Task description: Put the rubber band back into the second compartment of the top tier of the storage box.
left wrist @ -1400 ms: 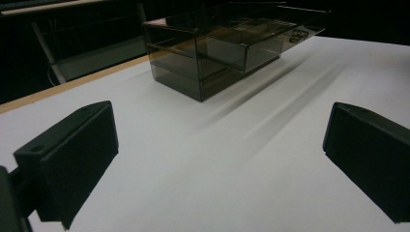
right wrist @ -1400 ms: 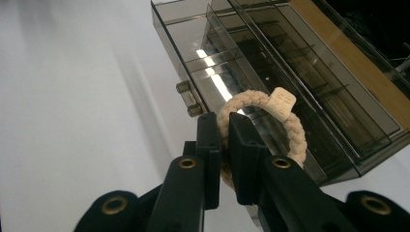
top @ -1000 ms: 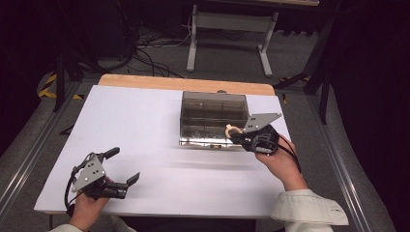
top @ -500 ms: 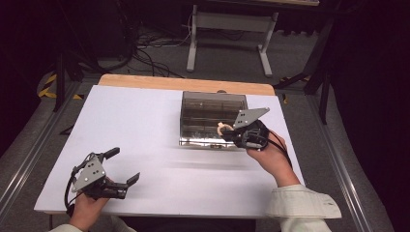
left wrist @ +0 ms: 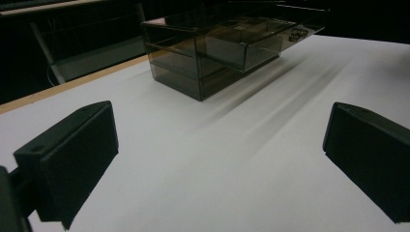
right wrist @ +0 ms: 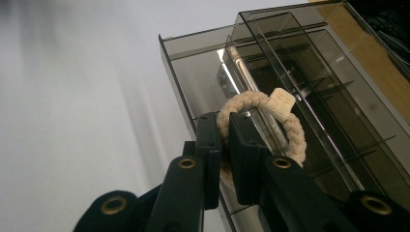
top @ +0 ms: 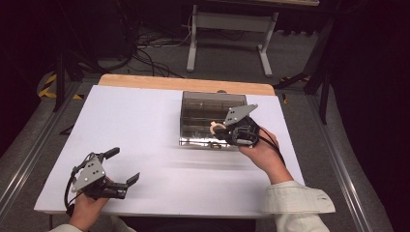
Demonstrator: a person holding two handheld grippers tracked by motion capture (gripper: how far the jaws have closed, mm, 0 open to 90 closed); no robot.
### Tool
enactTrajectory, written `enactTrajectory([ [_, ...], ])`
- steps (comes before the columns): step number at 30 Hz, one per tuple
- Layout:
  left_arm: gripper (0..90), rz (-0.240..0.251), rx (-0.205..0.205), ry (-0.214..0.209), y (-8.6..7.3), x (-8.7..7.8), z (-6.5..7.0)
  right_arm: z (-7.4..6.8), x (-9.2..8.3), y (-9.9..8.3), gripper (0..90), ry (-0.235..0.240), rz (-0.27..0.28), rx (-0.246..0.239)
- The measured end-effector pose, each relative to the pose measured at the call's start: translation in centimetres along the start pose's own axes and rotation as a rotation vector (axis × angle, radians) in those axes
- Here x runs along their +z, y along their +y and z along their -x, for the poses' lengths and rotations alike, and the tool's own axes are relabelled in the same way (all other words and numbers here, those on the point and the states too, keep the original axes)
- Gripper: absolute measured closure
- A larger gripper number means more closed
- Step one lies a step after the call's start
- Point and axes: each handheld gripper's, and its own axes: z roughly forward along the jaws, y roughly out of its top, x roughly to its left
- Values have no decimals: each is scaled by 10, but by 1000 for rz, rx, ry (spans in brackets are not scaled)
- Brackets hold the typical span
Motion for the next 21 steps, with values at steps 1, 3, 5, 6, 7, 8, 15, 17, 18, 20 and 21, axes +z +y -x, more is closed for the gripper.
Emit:
enactTrajectory([
  [1,2,0,0,0,0,0,0,0,2,0,836,0,-1,-1],
  [3,1,0,-1,-1,0,0,0,1,4,1,836,4,-8,4],
  [5,1,0,0,-1,0,0,0,2,6,1,836,5,-9,6],
  [6,1,0,0,-1,0,0,0,2,7,1,836,6,-11,8],
  [7,2,0,1,-1,0,0,0,3,7,2,836,6,-12,4],
  [8,1,0,2,-1,0,0,0,3,8,2,836,9,-11,6],
  [15,1,-2,5,0,0,0,0,5,14,2,836,16,-29,13],
  [17,2,-1,5,-1,0,0,0,5,15,2,836,17,-33,18],
  [18,1,-1,2,-2,0,0,0,6,16,2,836,18,-35,18],
  [20,1,0,2,-1,0,0,0,6,18,2,836,19,-40,22],
  [21,1,0,1,0,0,0,0,7,19,2,836,21,-45,21],
])
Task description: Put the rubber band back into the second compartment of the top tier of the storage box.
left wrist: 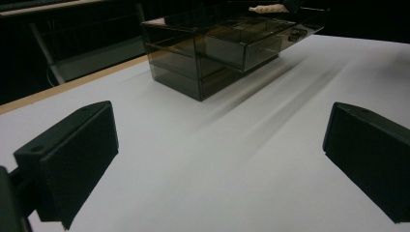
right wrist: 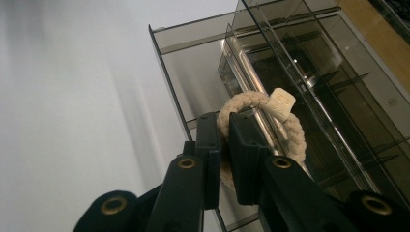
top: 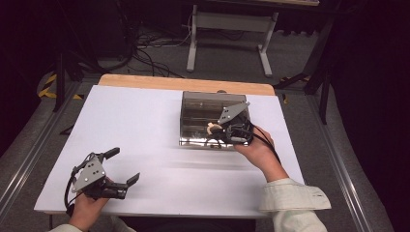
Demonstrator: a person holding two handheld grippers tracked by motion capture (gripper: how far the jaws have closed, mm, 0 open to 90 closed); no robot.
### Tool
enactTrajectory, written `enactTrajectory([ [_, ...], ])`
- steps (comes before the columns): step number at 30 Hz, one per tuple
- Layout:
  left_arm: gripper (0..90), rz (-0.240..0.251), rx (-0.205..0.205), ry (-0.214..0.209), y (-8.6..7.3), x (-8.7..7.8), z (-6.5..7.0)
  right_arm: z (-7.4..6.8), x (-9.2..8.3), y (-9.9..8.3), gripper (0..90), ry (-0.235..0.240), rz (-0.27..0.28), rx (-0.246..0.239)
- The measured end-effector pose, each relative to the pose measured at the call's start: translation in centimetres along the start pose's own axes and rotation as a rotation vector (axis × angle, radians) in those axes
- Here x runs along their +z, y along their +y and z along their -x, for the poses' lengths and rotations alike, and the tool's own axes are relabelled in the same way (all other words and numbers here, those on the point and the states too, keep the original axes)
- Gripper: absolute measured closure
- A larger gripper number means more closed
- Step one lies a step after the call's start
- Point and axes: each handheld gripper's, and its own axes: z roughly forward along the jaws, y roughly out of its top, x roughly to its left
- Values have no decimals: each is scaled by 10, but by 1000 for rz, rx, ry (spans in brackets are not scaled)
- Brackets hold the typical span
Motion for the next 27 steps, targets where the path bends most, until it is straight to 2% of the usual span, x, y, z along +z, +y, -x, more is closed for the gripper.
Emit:
enactTrajectory([
  [27,2,0,-1,-2,0,0,0,8,12,-3,828,34,-61,34],
])
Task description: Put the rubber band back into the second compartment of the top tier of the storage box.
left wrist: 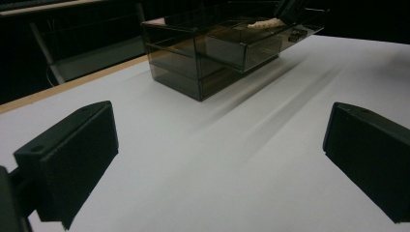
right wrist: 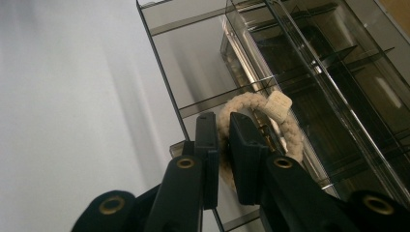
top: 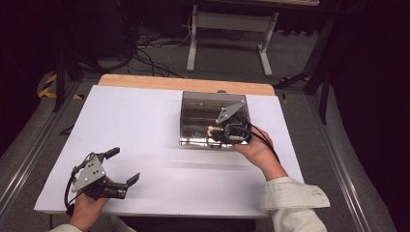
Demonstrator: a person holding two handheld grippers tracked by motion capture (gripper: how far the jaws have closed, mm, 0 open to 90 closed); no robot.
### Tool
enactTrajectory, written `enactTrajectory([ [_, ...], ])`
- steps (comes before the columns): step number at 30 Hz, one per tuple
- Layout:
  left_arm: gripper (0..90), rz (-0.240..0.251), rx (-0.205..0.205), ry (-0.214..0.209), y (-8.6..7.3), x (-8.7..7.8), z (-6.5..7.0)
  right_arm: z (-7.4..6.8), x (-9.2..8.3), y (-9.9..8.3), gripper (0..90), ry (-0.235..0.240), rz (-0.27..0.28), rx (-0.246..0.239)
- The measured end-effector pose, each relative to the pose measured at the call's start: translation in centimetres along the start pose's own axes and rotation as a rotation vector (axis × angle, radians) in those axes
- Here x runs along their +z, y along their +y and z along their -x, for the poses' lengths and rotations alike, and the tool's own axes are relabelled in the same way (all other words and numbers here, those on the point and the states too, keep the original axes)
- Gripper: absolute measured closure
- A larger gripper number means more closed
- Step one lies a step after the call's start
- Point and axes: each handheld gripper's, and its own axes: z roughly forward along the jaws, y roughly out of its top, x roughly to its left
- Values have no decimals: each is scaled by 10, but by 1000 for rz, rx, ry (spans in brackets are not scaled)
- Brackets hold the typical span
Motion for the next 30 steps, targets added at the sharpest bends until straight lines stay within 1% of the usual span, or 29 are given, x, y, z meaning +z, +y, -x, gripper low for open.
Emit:
enactTrajectory([
  [6,1,1,-4,-1,0,0,0,0,2,0,825,4,-2,1],
  [9,2,1,1,2,0,0,0,0,2,0,807,0,-2,2],
  [12,1,1,-3,0,0,0,0,0,1,0,790,0,3,3],
  [19,2,1,-3,-1,0,0,0,-1,-1,0,780,1,10,-3],
  [23,1,0,0,2,0,0,0,-4,-6,1,818,-16,26,-12],
  [27,2,0,0,1,0,0,0,-8,-16,1,872,-35,56,-20],
  [30,1,2,-6,1,0,0,0,-10,-22,0,900,-44,62,-24],
])
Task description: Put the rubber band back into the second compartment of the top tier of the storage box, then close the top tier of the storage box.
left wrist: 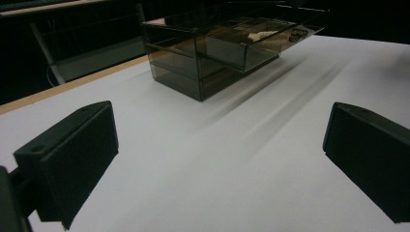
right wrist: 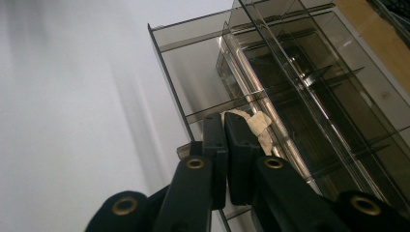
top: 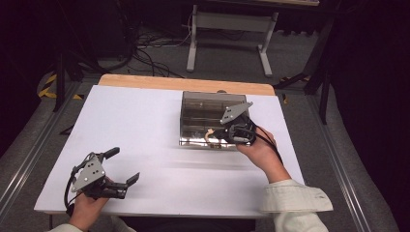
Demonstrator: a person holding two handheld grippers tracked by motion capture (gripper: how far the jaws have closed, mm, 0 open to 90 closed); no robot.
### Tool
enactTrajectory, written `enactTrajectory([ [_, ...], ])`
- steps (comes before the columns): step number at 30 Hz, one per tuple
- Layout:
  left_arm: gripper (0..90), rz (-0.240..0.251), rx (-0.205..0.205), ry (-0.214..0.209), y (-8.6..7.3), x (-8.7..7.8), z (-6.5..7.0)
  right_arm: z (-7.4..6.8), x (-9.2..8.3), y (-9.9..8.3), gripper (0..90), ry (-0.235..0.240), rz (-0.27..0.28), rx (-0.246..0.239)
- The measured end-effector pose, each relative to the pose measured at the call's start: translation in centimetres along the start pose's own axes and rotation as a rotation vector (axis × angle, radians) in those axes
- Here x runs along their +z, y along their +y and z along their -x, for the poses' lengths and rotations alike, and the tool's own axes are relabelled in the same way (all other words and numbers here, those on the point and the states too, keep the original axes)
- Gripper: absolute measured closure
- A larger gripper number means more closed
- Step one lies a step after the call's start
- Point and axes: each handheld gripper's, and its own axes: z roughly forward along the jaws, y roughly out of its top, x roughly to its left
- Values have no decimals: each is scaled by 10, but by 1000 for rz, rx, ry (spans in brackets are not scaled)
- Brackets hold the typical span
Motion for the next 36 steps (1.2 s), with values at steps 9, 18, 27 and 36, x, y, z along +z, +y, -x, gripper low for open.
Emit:
enactTrajectory([
  [9,1,-3,8,0,0,0,0,-7,-6,-5,900,0,-14,-23],
  [18,1,3,5,0,0,0,0,-20,-15,-11,900,-33,-23,-39],
  [27,1,-7,9,-2,1,1,1,-24,-14,-25,900,-32,-60,-38],
  [36,1,-6,7,-2,1,1,1,-26,-8,-38,900,-30,-80,-24],
])
